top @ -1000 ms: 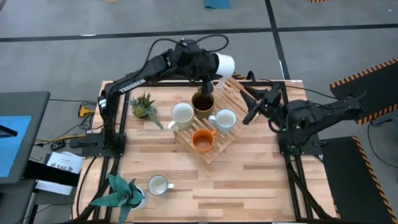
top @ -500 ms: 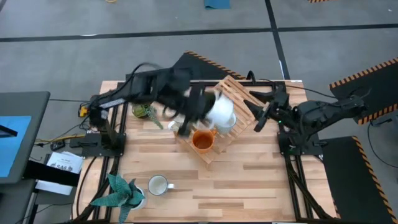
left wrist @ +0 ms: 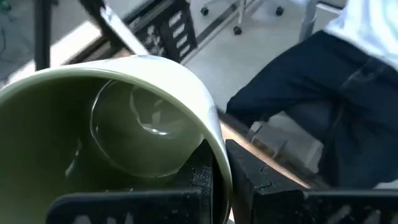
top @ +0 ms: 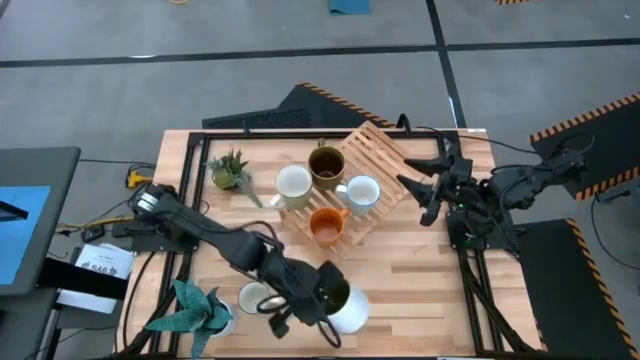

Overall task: Place coffee mugs
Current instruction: Put the dark green mug on the shelf

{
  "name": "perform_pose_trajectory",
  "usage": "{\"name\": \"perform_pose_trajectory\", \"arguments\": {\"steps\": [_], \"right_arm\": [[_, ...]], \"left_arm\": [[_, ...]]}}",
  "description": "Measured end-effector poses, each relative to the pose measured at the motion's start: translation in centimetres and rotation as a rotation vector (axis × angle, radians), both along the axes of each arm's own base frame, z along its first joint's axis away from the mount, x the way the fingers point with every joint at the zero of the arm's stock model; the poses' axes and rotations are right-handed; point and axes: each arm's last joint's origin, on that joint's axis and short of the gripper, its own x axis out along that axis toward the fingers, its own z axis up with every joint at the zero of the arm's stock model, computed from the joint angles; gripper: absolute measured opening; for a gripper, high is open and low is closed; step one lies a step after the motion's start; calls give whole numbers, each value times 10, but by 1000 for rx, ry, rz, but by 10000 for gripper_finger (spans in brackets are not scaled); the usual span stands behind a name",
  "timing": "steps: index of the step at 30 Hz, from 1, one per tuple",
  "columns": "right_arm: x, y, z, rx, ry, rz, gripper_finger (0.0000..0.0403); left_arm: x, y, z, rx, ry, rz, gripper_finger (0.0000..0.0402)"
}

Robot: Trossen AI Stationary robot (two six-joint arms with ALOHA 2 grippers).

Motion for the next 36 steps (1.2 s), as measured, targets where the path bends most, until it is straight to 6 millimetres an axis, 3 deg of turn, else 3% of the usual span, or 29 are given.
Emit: {"name": "perform_pose_trajectory", "arguments": {"steps": [6,11,14,19,23,30,36], "right_arm": [[-1,3,-5,35,18,16,230],[-1,1,-5,34,22,10,230],[1,1,-6,32,30,2,230],[3,1,-7,26,41,-3,230],[5,1,-9,27,47,-9,230],[5,2,-9,42,40,-7,230],[5,8,-10,53,42,30,230]], "left_arm": [[12,-1,-87,-5,-15,36,6],[20,-4,-112,12,-8,0,6],[21,0,-132,93,80,17,6],[25,-6,-143,159,113,10,6],[25,-9,-164,239,156,17,6],[28,-6,-167,281,152,66,11],[28,-5,-167,299,141,61,51]]}}
